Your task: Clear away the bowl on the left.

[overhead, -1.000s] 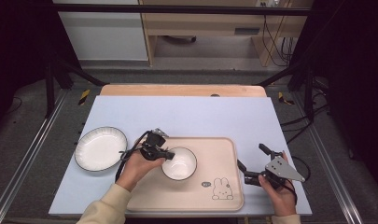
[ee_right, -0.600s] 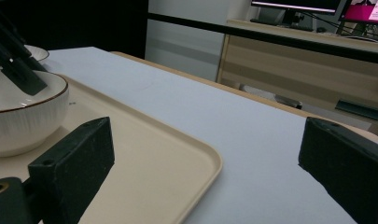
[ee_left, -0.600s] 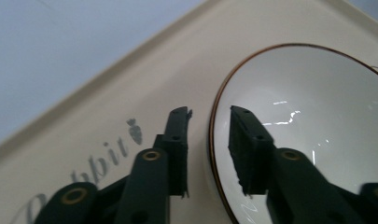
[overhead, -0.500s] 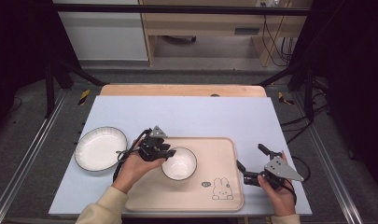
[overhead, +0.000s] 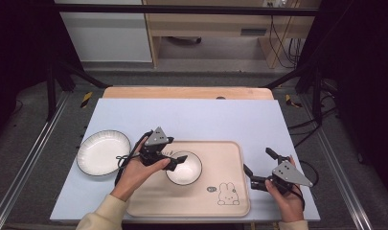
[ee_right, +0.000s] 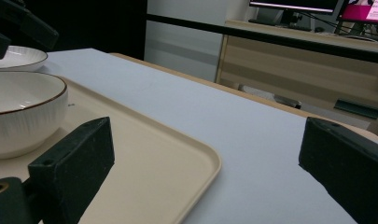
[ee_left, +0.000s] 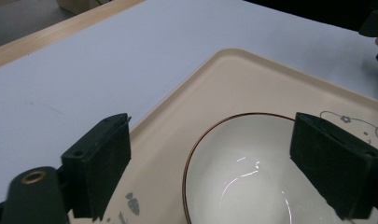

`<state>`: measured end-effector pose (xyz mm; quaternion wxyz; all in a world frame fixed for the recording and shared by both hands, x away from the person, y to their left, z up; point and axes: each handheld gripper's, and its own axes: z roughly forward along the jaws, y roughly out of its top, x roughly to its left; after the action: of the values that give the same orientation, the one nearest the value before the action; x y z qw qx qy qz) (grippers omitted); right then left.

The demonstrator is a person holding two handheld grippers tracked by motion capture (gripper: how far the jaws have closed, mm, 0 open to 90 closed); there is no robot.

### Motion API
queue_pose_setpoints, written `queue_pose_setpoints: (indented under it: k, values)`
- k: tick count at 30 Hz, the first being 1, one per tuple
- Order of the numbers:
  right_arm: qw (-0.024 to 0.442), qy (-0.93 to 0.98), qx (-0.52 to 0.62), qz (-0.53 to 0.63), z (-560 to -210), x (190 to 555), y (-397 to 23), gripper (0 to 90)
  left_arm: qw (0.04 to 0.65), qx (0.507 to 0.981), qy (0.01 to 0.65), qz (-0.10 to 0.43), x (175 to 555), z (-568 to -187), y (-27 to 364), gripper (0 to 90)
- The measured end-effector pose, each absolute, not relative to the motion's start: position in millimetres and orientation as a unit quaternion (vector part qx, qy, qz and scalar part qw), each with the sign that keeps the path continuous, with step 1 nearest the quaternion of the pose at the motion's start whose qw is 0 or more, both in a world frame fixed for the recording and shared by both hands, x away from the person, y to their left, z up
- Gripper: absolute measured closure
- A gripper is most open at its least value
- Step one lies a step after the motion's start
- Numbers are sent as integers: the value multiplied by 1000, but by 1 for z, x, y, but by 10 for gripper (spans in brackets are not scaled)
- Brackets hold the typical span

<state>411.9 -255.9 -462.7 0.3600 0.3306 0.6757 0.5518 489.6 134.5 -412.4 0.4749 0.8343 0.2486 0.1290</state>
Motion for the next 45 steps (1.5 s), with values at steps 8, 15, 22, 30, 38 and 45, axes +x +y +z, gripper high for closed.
queue_pose_setpoints:
  k: [8,15,22,30,38,45]
  values:
    - [363,671,331,555,-462,412,-257,34,498,820,248,135,484,-410,140,72]
    - [365,668,333,556,-461,411,-258,34,512,812,244,137,478,-404,146,56]
    - [366,668,333,556,-461,412,-258,33,527,801,243,144,473,-400,156,52]
    - [365,668,333,556,-461,412,-258,33,540,787,255,153,468,-398,175,51]
    - [366,669,332,555,-462,412,-258,33,547,772,278,164,467,-404,197,51]
    - [366,670,332,554,-462,412,-257,33,552,765,282,173,466,-403,207,51]
